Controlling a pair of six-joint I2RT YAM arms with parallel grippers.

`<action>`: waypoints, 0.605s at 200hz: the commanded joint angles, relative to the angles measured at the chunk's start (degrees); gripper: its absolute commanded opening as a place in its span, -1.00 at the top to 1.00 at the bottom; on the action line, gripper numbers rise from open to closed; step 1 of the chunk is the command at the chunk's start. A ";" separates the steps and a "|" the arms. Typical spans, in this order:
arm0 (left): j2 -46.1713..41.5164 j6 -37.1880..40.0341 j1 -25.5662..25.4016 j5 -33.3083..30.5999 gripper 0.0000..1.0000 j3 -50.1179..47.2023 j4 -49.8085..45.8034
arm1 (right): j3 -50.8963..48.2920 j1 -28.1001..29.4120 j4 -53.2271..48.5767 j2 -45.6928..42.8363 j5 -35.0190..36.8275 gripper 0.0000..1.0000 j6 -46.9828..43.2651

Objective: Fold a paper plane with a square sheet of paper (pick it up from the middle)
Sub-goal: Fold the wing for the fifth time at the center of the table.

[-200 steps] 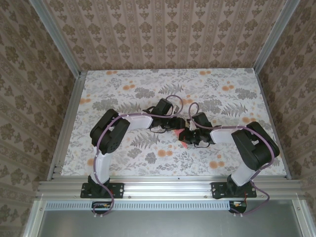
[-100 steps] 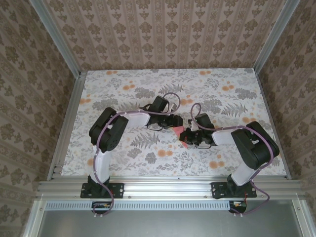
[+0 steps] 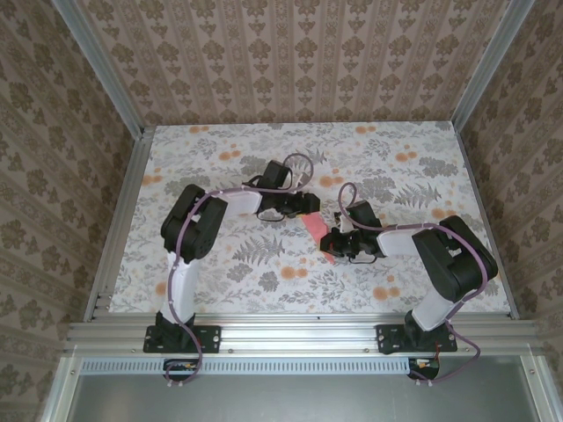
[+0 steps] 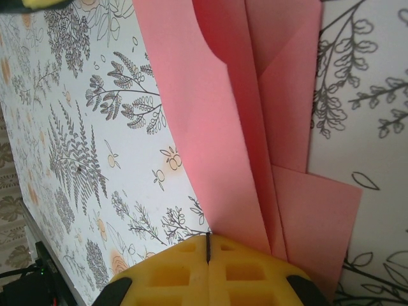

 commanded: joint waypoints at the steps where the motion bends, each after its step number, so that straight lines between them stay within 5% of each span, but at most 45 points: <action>1: 3.17 3.30 2.90 -0.61 -0.11 2.14 0.44 | -2.59 -0.36 -11.71 3.59 4.53 1.00 -1.84; 75: 5.50 4.62 7.25 3.09 -0.13 6.37 0.16 | -1.80 -0.44 -11.19 4.04 3.56 1.00 -1.20; 121: -2.84 6.45 6.36 1.28 -0.13 5.53 -4.88 | 0.38 -0.50 -11.69 3.14 2.43 1.00 -0.61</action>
